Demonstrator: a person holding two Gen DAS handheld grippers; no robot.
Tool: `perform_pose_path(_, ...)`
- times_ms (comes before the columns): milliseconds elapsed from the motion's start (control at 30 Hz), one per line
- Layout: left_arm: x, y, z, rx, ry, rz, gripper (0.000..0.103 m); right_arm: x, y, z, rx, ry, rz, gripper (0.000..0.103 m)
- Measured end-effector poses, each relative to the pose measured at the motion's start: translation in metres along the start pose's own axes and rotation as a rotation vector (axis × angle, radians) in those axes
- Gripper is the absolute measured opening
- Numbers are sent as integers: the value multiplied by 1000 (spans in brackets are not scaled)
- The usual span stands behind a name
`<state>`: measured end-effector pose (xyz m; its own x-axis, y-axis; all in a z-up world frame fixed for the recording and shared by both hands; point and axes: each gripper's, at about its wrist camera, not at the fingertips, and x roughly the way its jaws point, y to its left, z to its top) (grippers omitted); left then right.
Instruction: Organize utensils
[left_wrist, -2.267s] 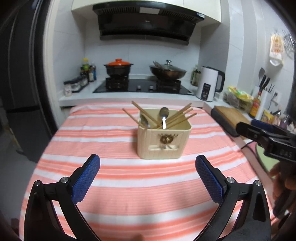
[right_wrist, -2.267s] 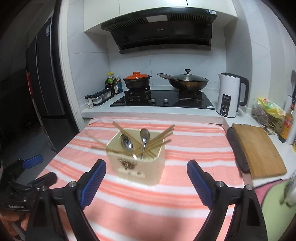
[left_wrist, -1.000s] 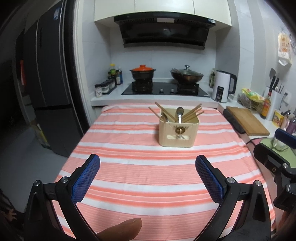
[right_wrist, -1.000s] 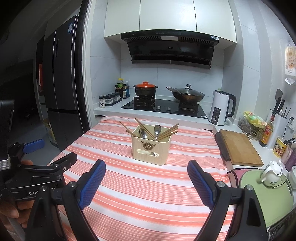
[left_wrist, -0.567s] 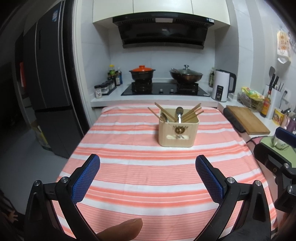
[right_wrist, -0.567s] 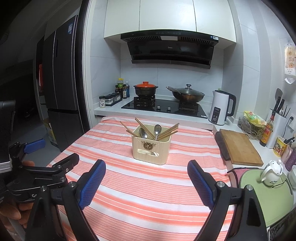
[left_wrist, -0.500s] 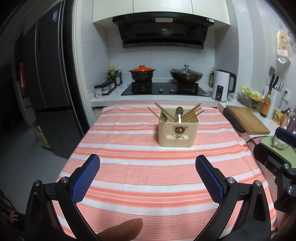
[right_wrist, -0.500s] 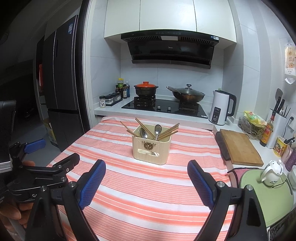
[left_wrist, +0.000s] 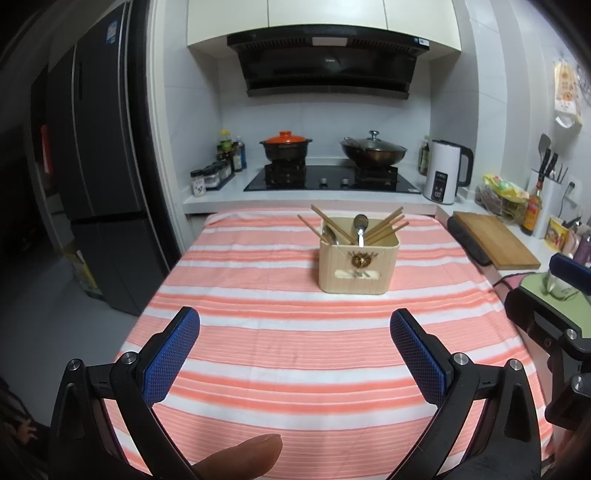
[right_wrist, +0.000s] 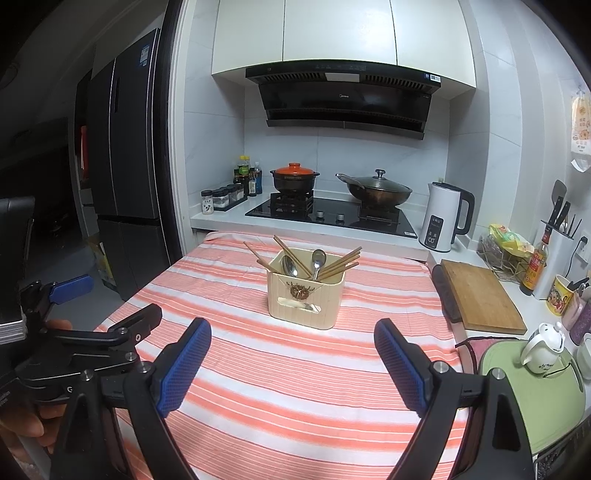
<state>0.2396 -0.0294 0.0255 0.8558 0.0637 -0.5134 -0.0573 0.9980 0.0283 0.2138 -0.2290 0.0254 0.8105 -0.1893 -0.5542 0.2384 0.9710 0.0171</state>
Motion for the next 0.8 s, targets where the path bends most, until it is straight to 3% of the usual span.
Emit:
perform_pose_path(600, 3, 0, -2, -3, 7, -6, 103, 2, 1, -3, -3, 15, 5, 92)
perform_pose_path(800, -2, -4, -6, 7, -37, -21, 103, 2, 0, -4, 1, 18, -1, 92)
